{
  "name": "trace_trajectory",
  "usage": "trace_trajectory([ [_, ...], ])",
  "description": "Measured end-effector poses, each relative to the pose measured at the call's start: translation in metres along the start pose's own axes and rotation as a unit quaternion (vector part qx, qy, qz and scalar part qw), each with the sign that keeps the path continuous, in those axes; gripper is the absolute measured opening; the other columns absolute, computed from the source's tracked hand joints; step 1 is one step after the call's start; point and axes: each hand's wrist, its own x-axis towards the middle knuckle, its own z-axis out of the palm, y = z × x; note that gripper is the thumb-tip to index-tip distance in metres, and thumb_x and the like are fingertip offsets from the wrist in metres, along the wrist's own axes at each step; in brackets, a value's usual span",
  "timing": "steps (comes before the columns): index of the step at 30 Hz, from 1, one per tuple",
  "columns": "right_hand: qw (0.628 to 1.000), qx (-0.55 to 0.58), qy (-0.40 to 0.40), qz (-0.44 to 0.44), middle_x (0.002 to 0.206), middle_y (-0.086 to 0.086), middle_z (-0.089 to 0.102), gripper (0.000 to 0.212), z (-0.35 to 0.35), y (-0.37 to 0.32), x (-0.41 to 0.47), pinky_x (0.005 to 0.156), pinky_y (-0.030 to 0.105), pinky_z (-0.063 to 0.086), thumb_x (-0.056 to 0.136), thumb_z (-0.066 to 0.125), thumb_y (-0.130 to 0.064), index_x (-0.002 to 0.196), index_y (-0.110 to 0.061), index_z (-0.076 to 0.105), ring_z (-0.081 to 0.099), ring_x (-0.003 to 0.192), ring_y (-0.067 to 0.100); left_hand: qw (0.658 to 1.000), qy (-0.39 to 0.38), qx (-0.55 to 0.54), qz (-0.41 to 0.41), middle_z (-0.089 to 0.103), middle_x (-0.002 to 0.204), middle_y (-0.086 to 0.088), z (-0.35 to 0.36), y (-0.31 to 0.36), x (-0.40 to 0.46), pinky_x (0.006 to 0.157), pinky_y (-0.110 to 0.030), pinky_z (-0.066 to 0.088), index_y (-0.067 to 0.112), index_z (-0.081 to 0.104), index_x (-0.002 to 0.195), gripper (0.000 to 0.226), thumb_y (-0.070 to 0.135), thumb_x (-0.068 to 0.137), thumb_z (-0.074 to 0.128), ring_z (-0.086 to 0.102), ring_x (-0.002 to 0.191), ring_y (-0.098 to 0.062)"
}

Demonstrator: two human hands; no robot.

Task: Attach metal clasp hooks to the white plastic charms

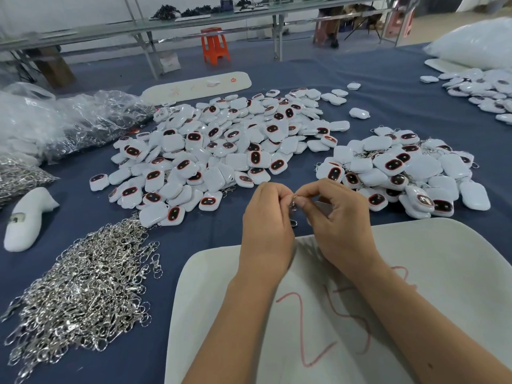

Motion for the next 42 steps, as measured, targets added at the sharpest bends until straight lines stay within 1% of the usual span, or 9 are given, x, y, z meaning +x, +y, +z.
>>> trace_trajectory([
  [6,0.984,0.088,-0.013,0.152,0.085,-0.011,0.066,0.013,-0.002,0.004,0.006,0.076,0.026,0.051,0.103,0.062,-0.026,0.09,-0.026,0.062,0.064,0.084,0.011,0.998,-0.029,0.046,0.035,0.057,0.086,0.004,-0.008,-0.008,0.003,0.067,-0.032,0.045,0.018,0.049,0.082,0.023,-0.002,0.084,0.04,0.054,0.078,-0.017],
  [11,0.927,0.264,-0.009,0.265,0.092,-0.003,0.065,0.024,-0.008,0.011,0.008,0.072,0.028,0.051,0.084,0.075,-0.016,0.102,-0.021,0.061,0.059,0.081,0.013,0.996,-0.081,0.037,0.01,0.059,0.084,0.006,-0.009,-0.012,0.002,0.07,-0.038,0.05,0.021,0.051,0.083,0.021,0.003,0.082,0.039,0.06,0.081,-0.019],
  [14,0.932,0.252,0.013,0.262,0.095,-0.002,0.074,0.025,-0.009,0.014,0.008,0.08,0.024,0.054,0.089,0.082,-0.015,0.11,-0.022,0.07,0.066,0.085,0.009,0.996,-0.086,0.032,0.011,0.06,0.084,0.007,-0.009,-0.012,0.001,0.072,-0.043,0.051,0.021,0.052,0.083,0.021,0.005,0.082,0.039,0.061,0.082,-0.017],
  [22,0.939,0.255,0.021,0.23,0.077,-0.004,0.066,0.012,-0.008,0.012,0.008,0.055,0.019,0.046,0.096,0.073,-0.011,0.106,-0.018,0.075,0.052,0.058,0.01,0.995,-0.094,0.029,0.003,0.061,0.084,0.006,-0.009,-0.013,0.002,0.072,-0.039,0.05,0.022,0.054,0.081,0.02,0.008,0.088,0.042,0.061,0.079,-0.013],
  [27,0.916,0.33,0.008,0.228,0.083,0.011,0.06,0.012,-0.011,0.01,0.01,0.067,0.027,0.038,0.094,0.075,-0.023,0.094,-0.011,0.074,0.047,0.071,0.015,0.995,-0.093,0.033,-0.001,0.061,0.084,0.007,-0.009,-0.013,0.002,0.073,-0.045,0.051,0.024,0.054,0.081,0.019,0.012,0.091,0.042,0.062,0.082,-0.017],
  [29,0.93,0.297,0.004,0.219,0.084,0.007,0.066,0.002,-0.011,0.011,0.01,0.069,0.023,0.041,0.097,0.073,-0.013,0.098,-0.011,0.073,0.052,0.073,0.012,0.995,-0.094,0.035,0.002,0.06,0.083,0.008,-0.008,-0.014,0.002,0.072,-0.044,0.051,0.025,0.053,0.081,0.02,0.011,0.09,0.042,0.061,0.081,-0.015],
  [33,0.946,0.236,0.004,0.221,0.105,0.003,0.077,0.023,-0.008,0.01,0.007,0.081,0.02,0.052,0.094,0.07,-0.002,0.109,-0.02,0.072,0.066,0.086,0.007,0.994,-0.101,0.043,-0.008,0.059,0.083,0.007,-0.007,-0.015,0.002,0.07,-0.047,0.051,0.026,0.051,0.08,0.02,0.009,0.085,0.041,0.061,0.081,-0.018],
  [36,0.956,0.199,0.0,0.217,0.097,0.004,0.078,0.017,-0.009,0.01,0.007,0.082,0.029,0.051,0.098,0.067,-0.01,0.104,-0.023,0.076,0.063,0.082,0.009,0.994,-0.099,0.045,0.001,0.058,0.082,0.006,-0.007,-0.015,0.002,0.07,-0.049,0.05,0.022,0.051,0.08,0.018,0.007,0.083,0.041,0.06,0.08,-0.02],
  [42,0.969,0.156,-0.004,0.192,0.077,-0.006,0.069,0.021,-0.008,0.009,0.009,0.067,0.014,0.041,0.098,0.062,-0.006,0.103,-0.02,0.077,0.051,0.066,0.0,0.993,-0.104,0.055,0.01,0.058,0.083,0.006,-0.007,-0.014,0.002,0.069,-0.049,0.049,0.018,0.051,0.082,0.018,0.002,0.08,0.042,0.059,0.08,-0.021],
])
